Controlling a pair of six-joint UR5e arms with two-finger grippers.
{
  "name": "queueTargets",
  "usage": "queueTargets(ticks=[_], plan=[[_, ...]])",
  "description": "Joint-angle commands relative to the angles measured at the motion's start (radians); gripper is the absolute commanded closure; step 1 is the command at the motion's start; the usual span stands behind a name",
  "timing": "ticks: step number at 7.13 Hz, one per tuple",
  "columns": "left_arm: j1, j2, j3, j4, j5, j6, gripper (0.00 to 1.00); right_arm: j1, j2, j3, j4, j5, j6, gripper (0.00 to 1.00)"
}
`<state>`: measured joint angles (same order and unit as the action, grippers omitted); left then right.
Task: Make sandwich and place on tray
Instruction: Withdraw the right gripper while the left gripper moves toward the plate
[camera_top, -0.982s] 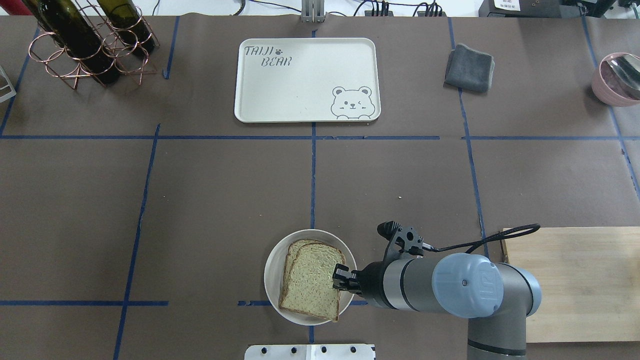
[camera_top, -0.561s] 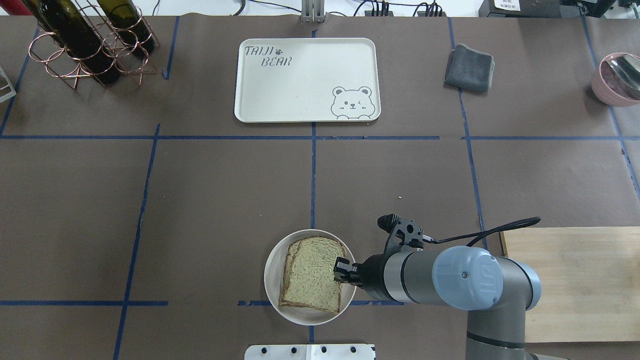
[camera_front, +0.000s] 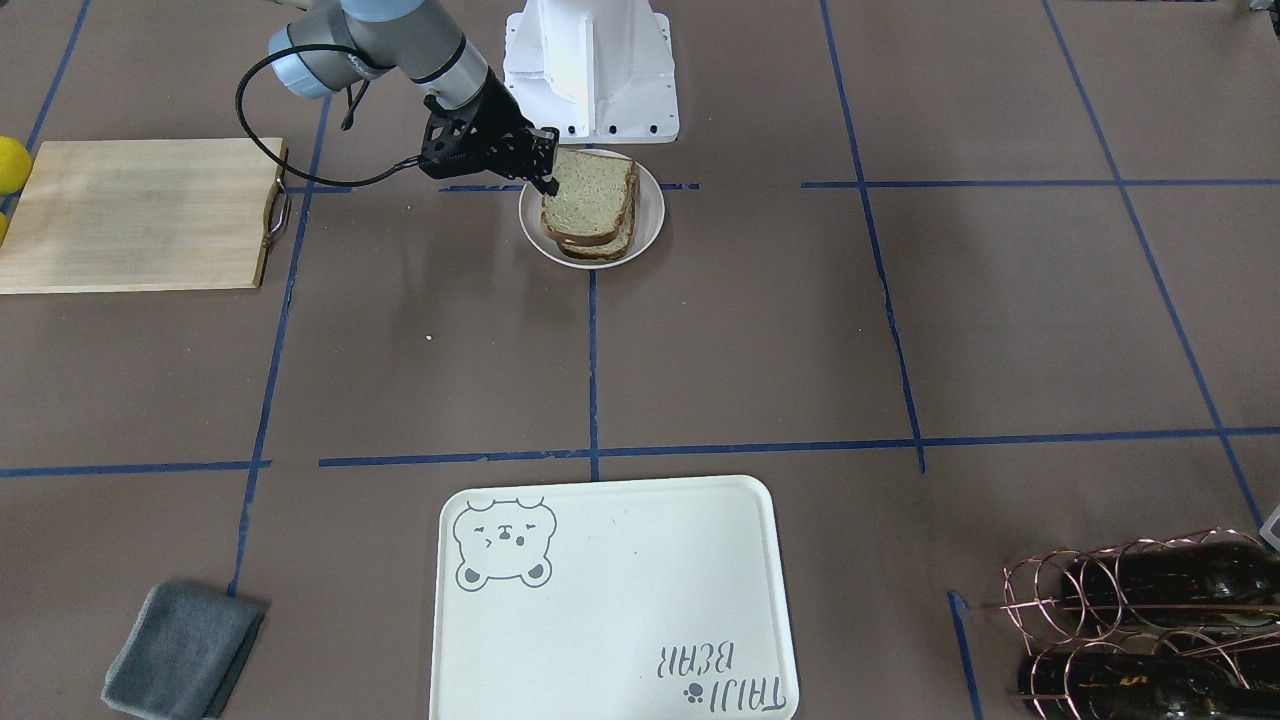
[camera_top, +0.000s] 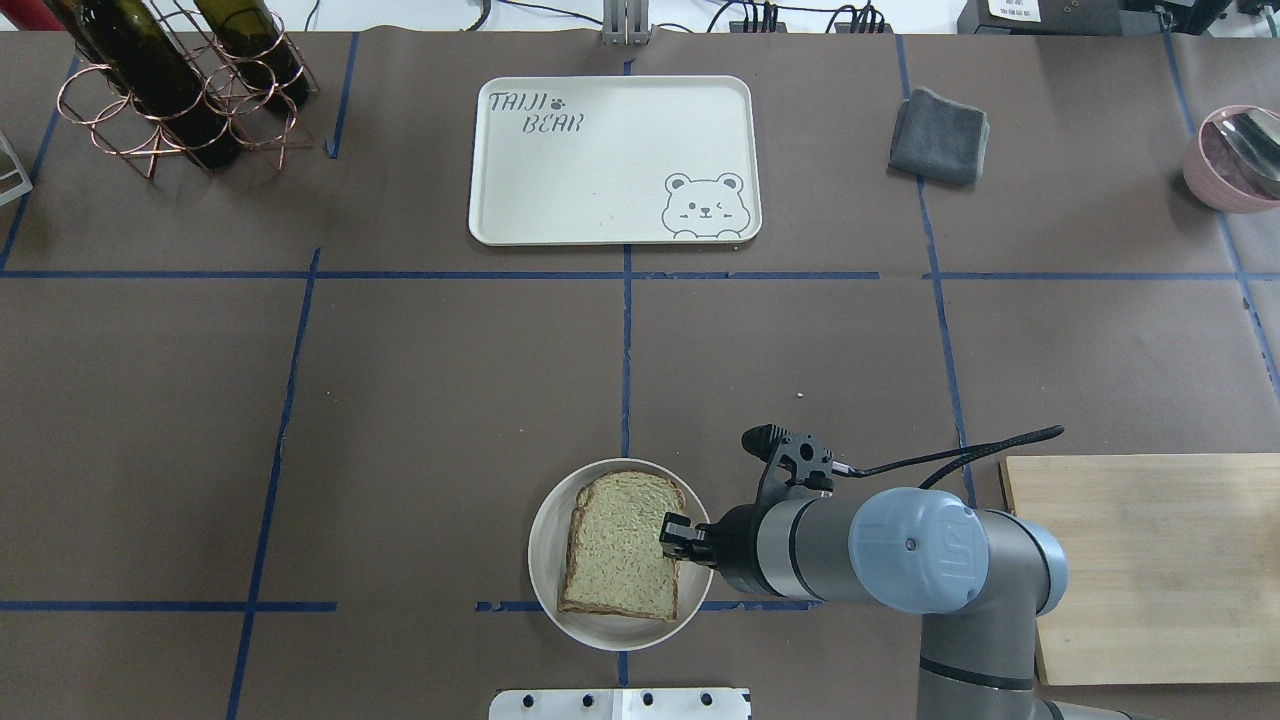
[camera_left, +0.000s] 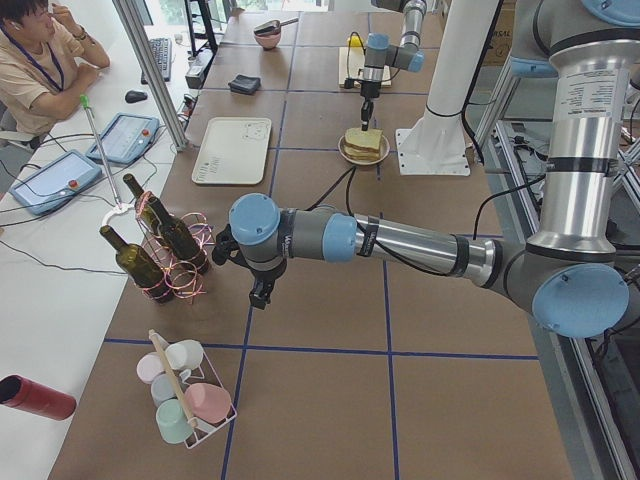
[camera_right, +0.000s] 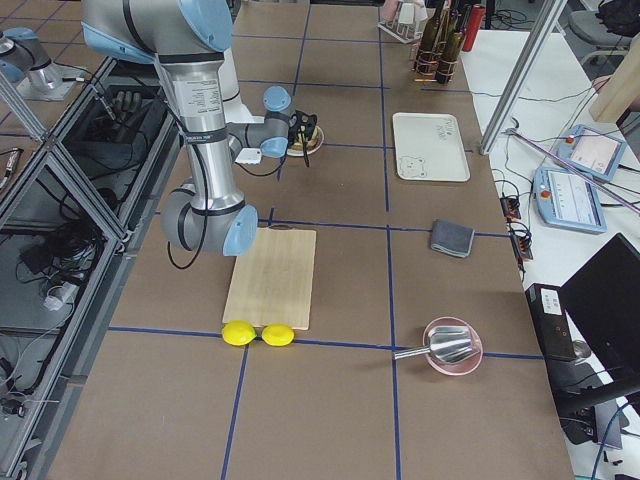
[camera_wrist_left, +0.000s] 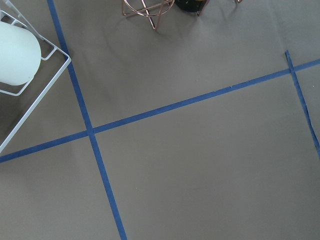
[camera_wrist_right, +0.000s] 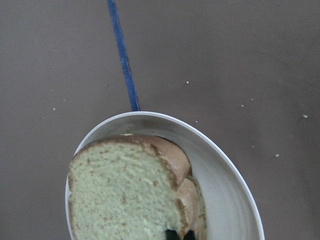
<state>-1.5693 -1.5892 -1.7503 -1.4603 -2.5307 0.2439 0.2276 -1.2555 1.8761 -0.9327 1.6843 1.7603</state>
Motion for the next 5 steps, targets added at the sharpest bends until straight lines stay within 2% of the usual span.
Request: queueTargets(ticks=[1, 2, 3, 4, 5], plan=[[0.0, 0.0, -0.001, 0.0, 0.0, 0.0, 0.0, -0.002, 0.004, -0.002, 0.002, 0.001, -0.001, 1.0], [0.0, 0.0, -0.001, 0.0, 0.001, 0.0, 0.0, -0.002, 0.004, -0.002, 0.0, 0.0, -0.001, 0.77], [0.0, 0.0, -0.005, 0.0, 0.0, 0.0, 0.0, -0.001, 0.004, -0.002, 0.0, 0.0, -0.001, 0.38], [0.0, 0.0, -0.012, 0.0, -0.017, 0.0, 0.0, -0.001, 0.004, -0.002, 0.0, -0.002, 0.001, 0.21], [0.003, 0.0, -0.011, -0.002, -0.057, 0.0, 0.0, 0.007, 0.004, 0.009, 0.0, 0.001, 0.001, 0.0]])
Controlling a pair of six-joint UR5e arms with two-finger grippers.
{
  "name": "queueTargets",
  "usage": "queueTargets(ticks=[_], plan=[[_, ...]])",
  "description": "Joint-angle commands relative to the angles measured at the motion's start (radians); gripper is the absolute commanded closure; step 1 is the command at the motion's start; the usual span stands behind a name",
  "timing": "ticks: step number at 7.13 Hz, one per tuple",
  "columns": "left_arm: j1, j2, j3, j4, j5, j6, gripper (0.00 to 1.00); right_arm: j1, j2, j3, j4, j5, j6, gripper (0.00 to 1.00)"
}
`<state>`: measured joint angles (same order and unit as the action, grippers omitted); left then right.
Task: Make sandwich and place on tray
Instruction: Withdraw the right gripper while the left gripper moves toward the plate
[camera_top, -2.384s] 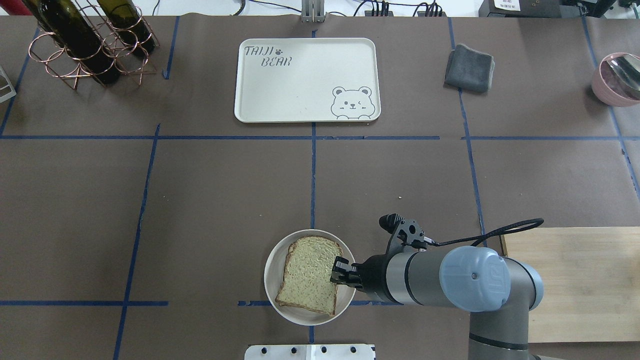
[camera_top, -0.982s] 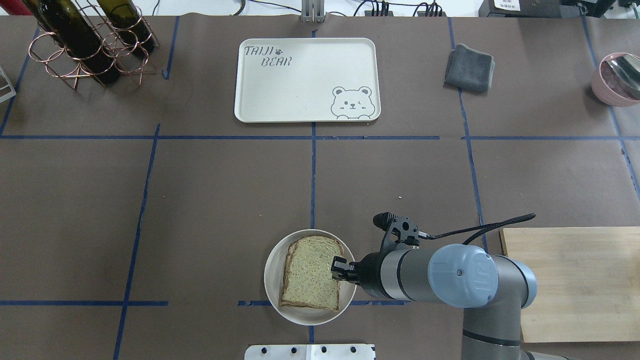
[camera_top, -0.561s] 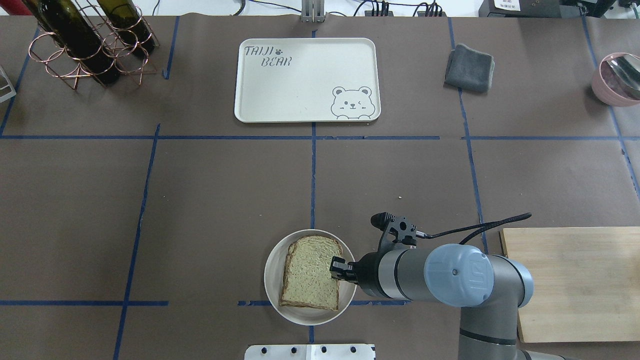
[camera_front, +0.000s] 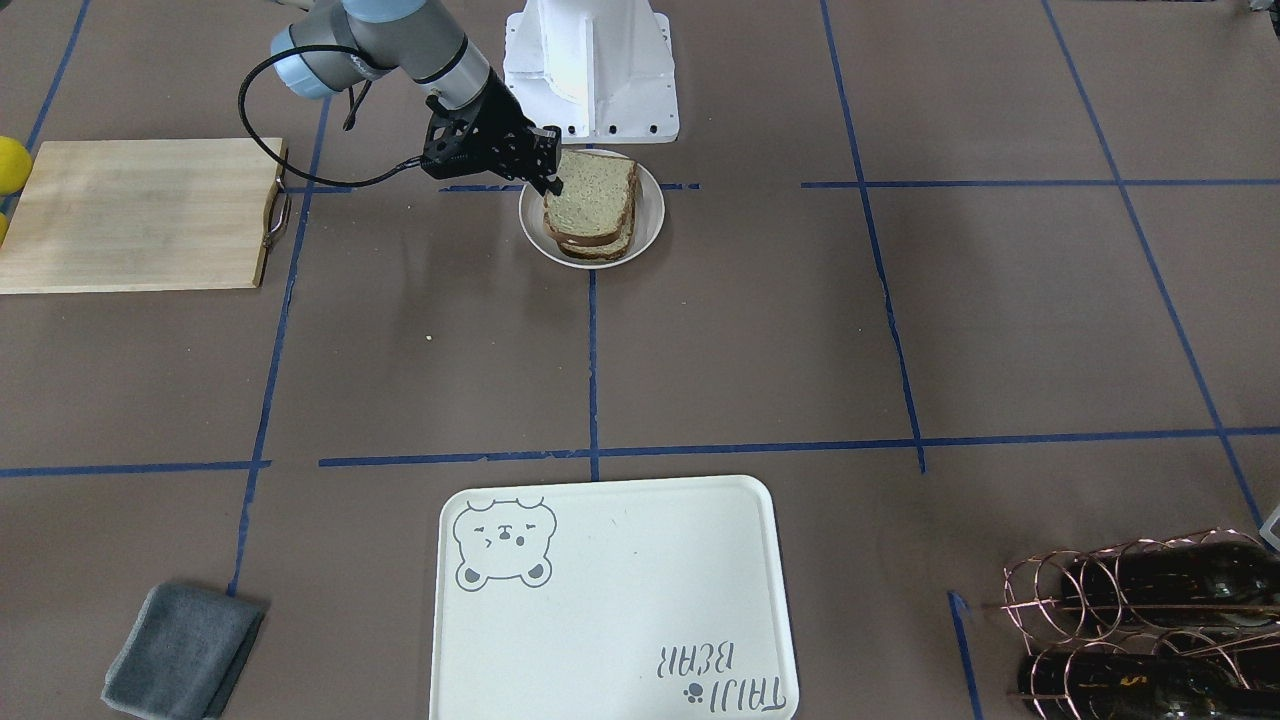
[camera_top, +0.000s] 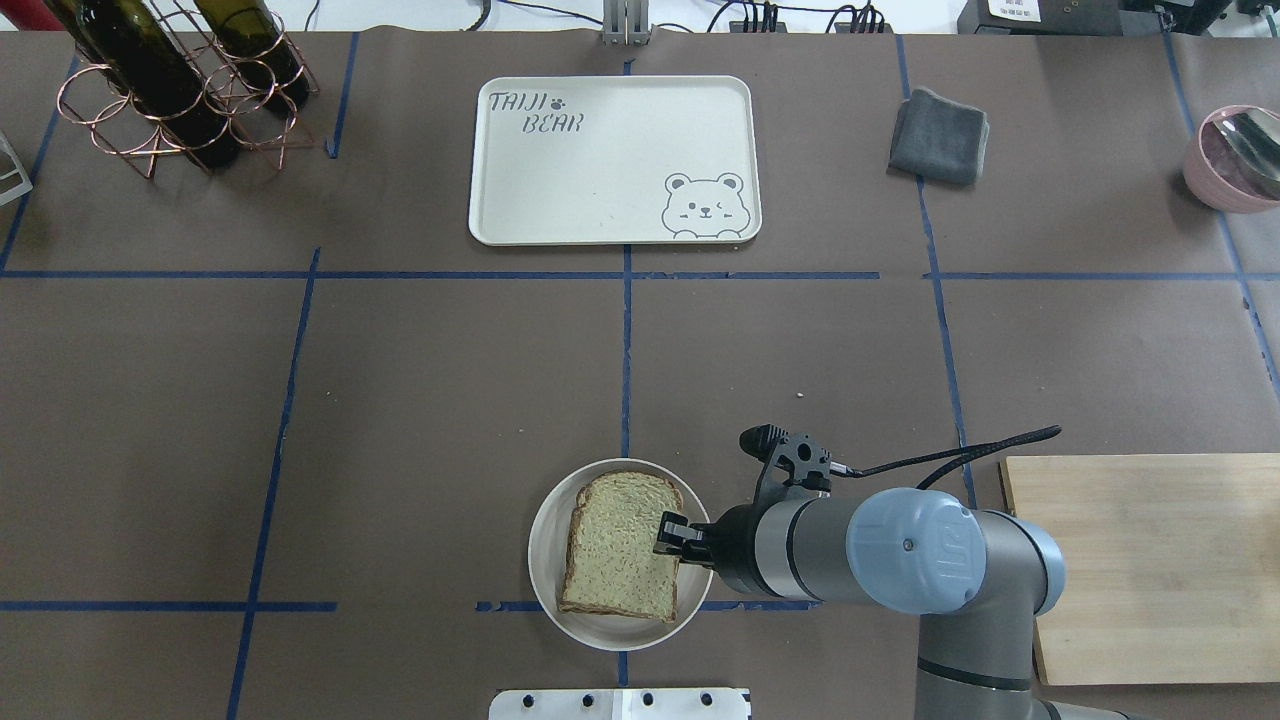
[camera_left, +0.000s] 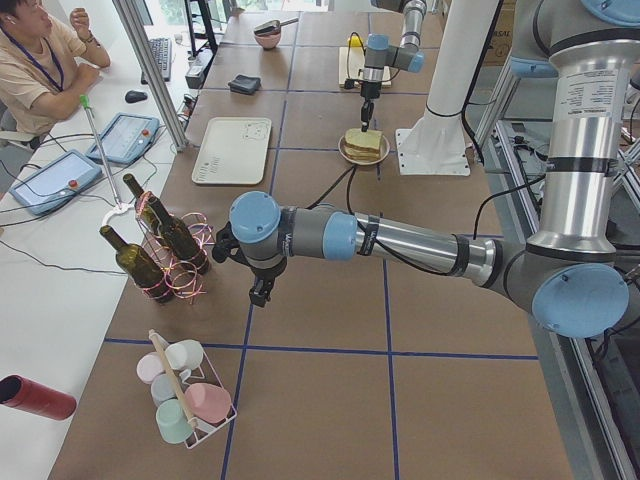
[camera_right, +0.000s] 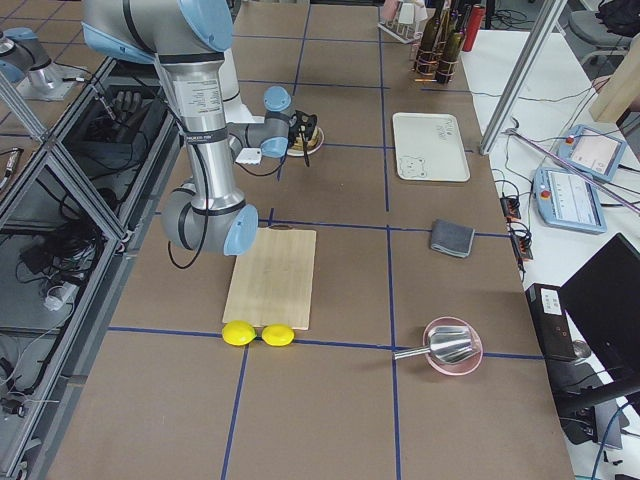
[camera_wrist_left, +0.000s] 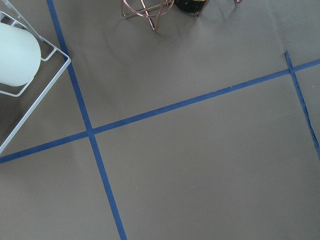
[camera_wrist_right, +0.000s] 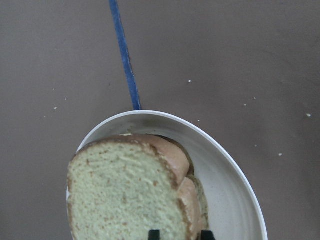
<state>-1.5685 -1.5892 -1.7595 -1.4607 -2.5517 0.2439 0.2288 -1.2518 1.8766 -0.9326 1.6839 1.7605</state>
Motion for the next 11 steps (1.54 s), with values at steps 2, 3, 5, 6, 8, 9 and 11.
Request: queueTargets(ticks=[2, 3, 5, 6, 8, 9, 11], plan=[[0.103, -0.003, -0.003, -0.123, -0.042, -0.075, 0.0, 0.042, -0.044, 0.074, -0.003, 0.029, 0.002, 0.0], [0.163, -0.005, -0.024, -0.171, -0.065, -0.192, 0.0, 0.081, -0.082, 0.122, -0.046, 0.063, 0.002, 0.0], [0.299, -0.002, -0.106, -0.35, -0.064, -0.564, 0.0, 0.223, -0.167, 0.215, -0.132, 0.176, 0.002, 0.0], [0.382, -0.002, -0.109, -0.489, -0.061, -0.768, 0.01, 0.333, -0.208, 0.222, -0.127, 0.288, -0.001, 0.0], [0.57, -0.005, -0.133, -0.81, 0.035, -1.214, 0.17, 0.447, -0.27, 0.222, -0.124, 0.396, -0.088, 0.0], [0.666, -0.006, -0.155, -0.887, 0.104, -1.373, 0.17, 0.472, -0.29, 0.222, -0.123, 0.419, -0.111, 0.0], [0.999, -0.104, -0.198, -0.888, 0.393, -1.687, 0.22, 0.489, -0.322, 0.237, -0.121, 0.421, -0.118, 0.0]])
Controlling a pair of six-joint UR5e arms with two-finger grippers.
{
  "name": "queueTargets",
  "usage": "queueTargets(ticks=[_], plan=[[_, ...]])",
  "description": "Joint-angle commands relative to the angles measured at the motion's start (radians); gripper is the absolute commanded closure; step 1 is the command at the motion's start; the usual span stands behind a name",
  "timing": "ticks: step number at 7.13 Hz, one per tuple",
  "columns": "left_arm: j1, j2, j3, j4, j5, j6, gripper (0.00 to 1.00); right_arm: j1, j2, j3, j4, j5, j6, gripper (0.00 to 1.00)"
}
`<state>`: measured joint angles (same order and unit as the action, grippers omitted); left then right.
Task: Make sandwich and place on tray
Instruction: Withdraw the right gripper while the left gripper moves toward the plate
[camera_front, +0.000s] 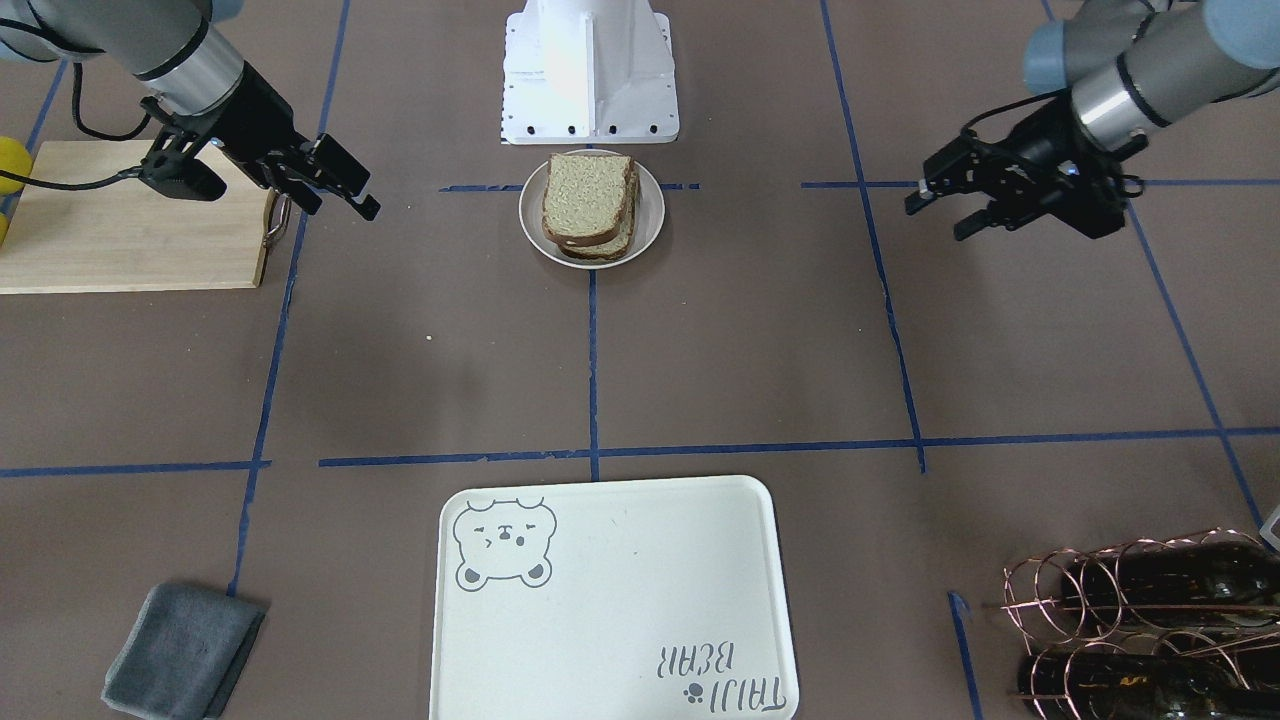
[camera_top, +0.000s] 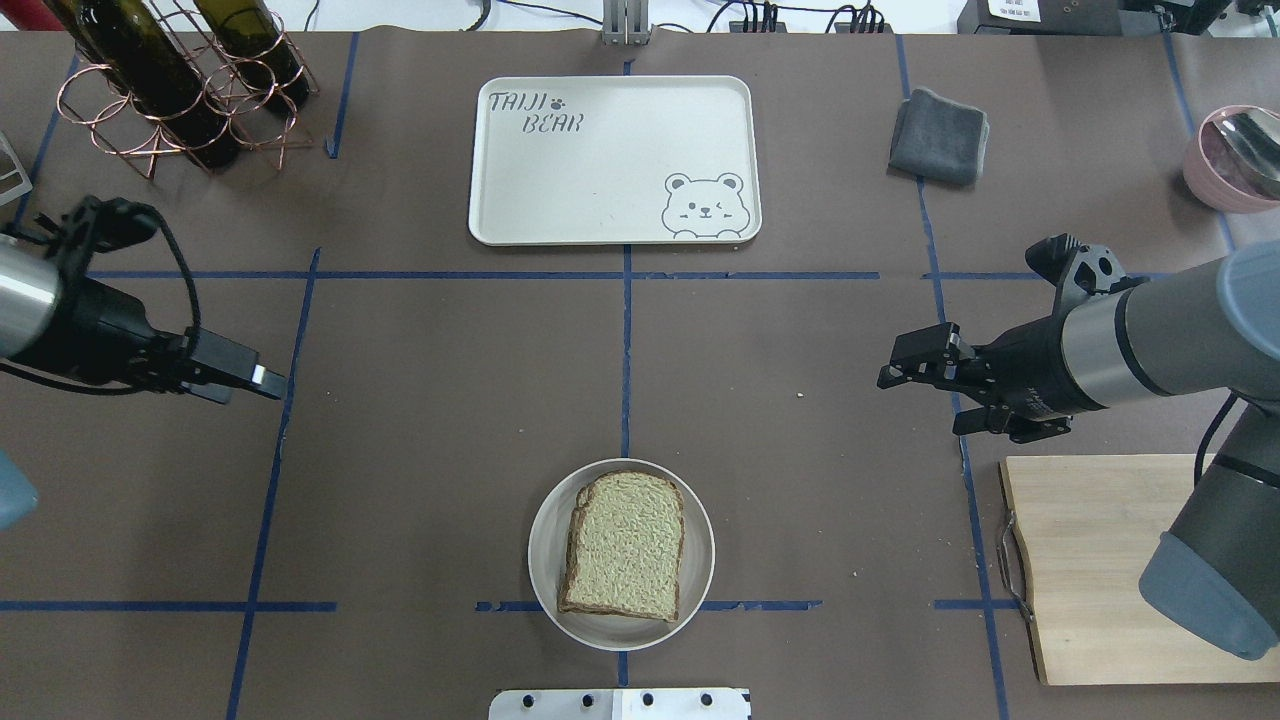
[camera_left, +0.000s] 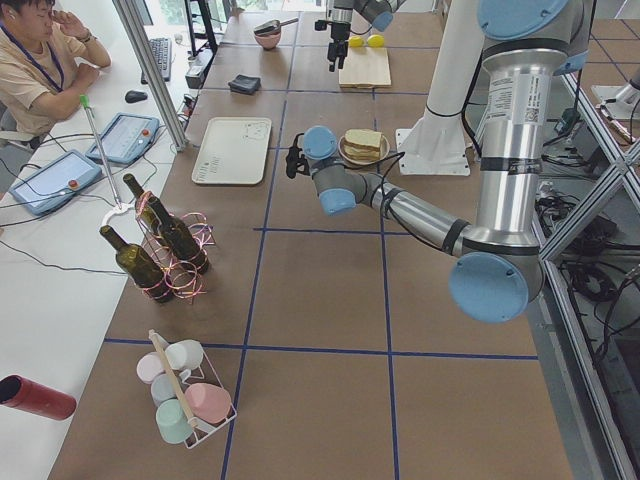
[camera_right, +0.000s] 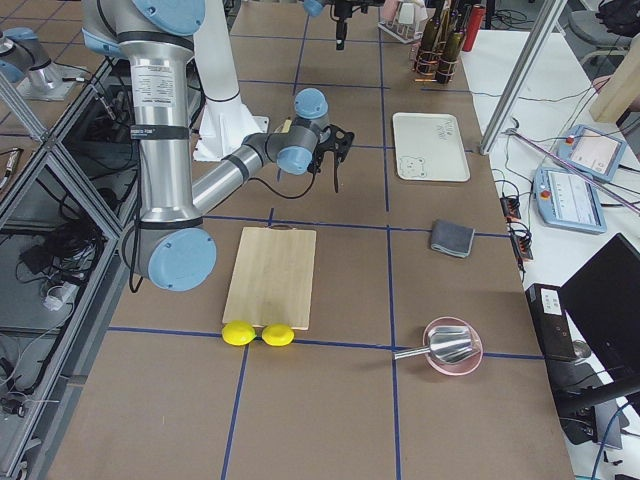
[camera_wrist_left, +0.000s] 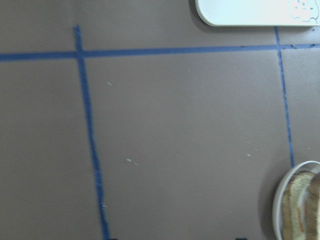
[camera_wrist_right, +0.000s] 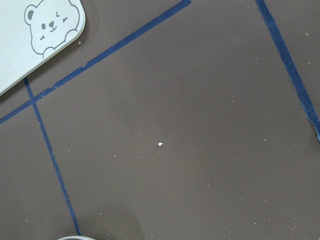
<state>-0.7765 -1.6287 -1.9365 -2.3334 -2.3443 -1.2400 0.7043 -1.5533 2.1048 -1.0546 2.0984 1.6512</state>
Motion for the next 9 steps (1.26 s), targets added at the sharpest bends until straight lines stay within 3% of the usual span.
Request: queueTargets(ticks=[1, 2, 4, 6, 9], plan=[[0.338, -0.107, -0.027, -0.015, 0.351, -0.331, 0.35, 0.012, -0.021, 0.004, 0.007, 0.005, -0.008, 0.0], [0.412, -0.143, -0.024, -0.009, 0.434, -0.388, 0.45, 0.018, -0.025, 0.01, 0.008, 0.005, -0.008, 0.0], [0.492, -0.173, -0.004, 0.066, 0.47, -0.395, 0.47, 0.02, -0.034, 0.014, 0.008, 0.003, -0.01, 0.0], [0.509, -0.247, 0.027, 0.239, 0.52, -0.395, 0.47, 0.023, -0.036, 0.015, 0.008, 0.003, -0.01, 0.0], [0.526, -0.273, 0.05, 0.29, 0.573, -0.394, 0.59, 0.026, -0.042, 0.017, 0.008, 0.002, -0.013, 0.0]])
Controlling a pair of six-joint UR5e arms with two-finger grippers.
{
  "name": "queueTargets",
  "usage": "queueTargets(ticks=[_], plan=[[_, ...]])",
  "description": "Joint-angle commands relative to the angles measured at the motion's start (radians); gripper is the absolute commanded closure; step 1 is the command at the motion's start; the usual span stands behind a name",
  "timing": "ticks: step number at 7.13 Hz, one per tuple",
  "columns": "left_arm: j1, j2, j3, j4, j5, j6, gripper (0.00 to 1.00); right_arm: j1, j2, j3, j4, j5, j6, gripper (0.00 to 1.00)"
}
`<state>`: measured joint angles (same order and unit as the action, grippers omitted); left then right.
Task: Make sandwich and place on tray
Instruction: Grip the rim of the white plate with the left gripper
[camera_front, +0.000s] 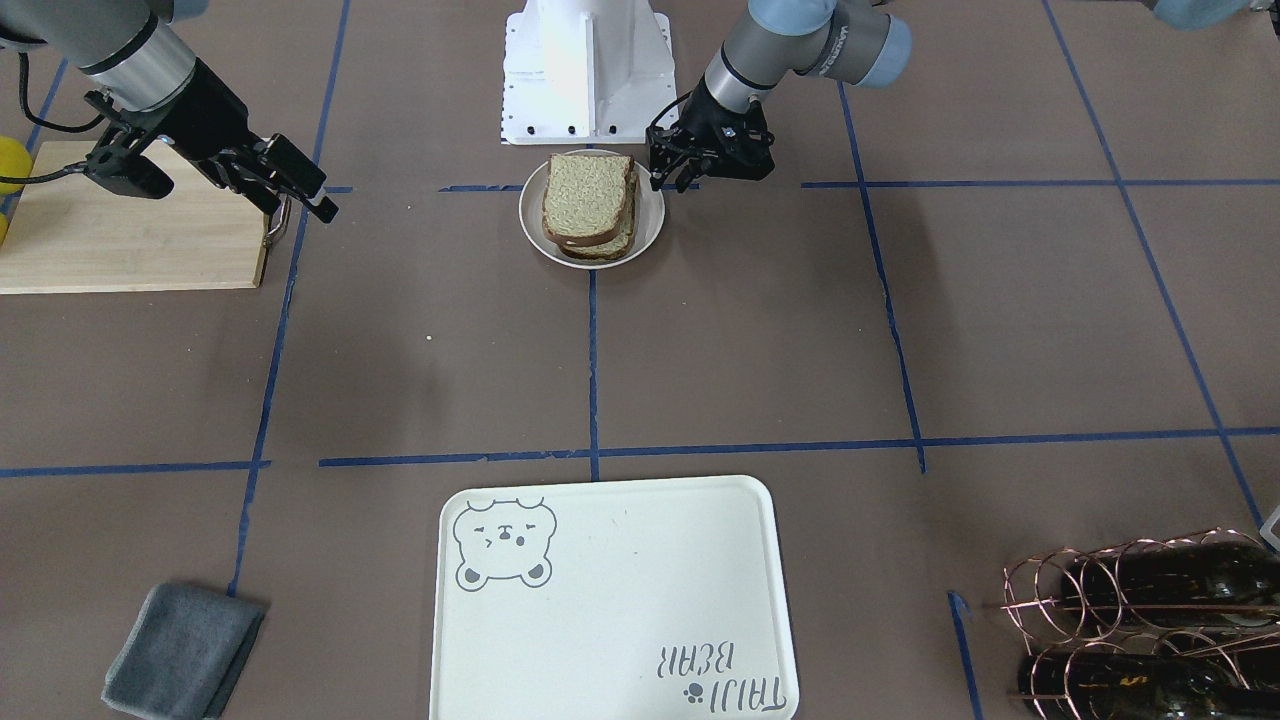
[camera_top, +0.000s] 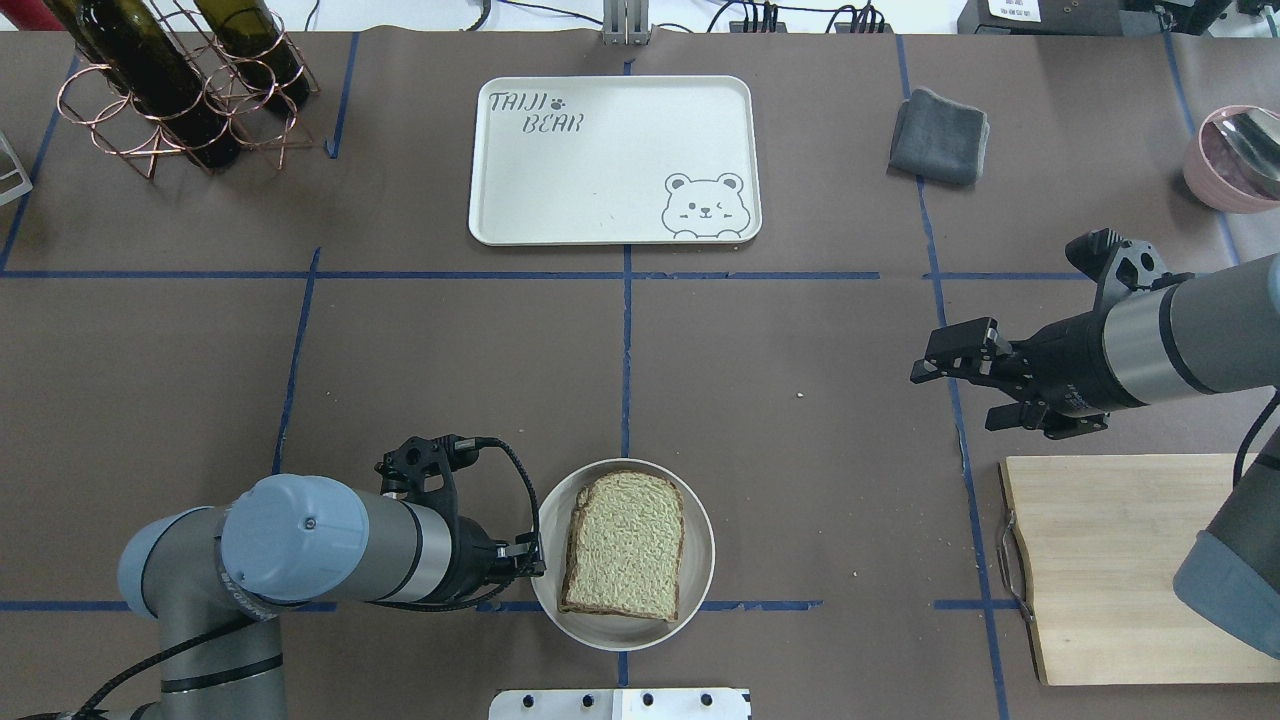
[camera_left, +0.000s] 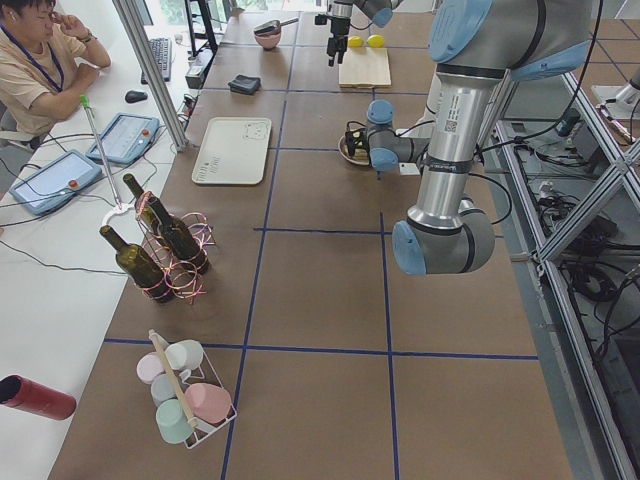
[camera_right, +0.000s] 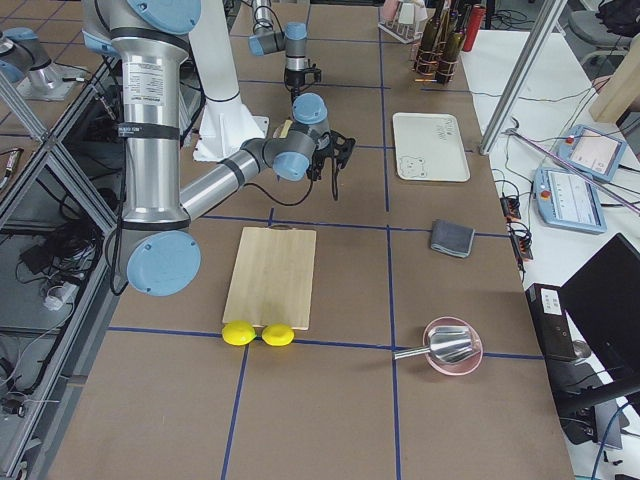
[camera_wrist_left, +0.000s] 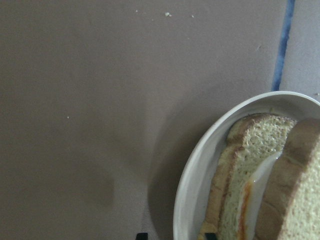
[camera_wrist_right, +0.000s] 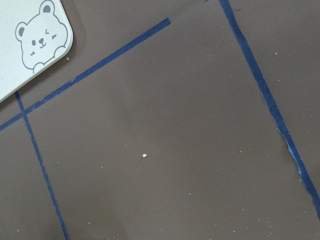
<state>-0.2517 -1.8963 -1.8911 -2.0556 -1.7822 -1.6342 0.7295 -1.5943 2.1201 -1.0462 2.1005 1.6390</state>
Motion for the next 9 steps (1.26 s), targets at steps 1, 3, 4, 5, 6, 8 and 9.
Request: queueTargets(ticks=[1, 3, 4, 5, 6, 8, 9], plan=[[0.003, -0.006, 0.006, 0.012, 0.015, 0.001, 0.59, 0.001, -0.003, 0.003, 0.0, -0.001, -0.001, 0.0], [0.003, -0.029, 0.035, 0.011, 0.015, 0.008, 0.59, 0.001, -0.007, 0.008, 0.0, -0.001, -0.001, 0.0], [0.003, -0.036, 0.041, 0.011, 0.017, 0.008, 0.61, 0.001, -0.009, 0.008, 0.0, -0.001, -0.001, 0.0], [0.003, -0.04, 0.047, 0.011, 0.017, 0.008, 0.62, 0.001, -0.009, 0.008, 0.0, -0.001, -0.002, 0.0], [0.003, -0.043, 0.059, 0.009, 0.018, 0.008, 0.63, 0.001, -0.009, 0.008, 0.0, -0.001, -0.001, 0.0], [0.005, -0.055, 0.064, 0.009, 0.029, 0.008, 0.66, -0.001, -0.009, 0.009, 0.0, -0.001, -0.001, 0.0], [0.005, -0.067, 0.076, 0.009, 0.03, 0.008, 0.67, -0.001, -0.007, 0.009, 0.0, -0.001, -0.001, 0.0]])
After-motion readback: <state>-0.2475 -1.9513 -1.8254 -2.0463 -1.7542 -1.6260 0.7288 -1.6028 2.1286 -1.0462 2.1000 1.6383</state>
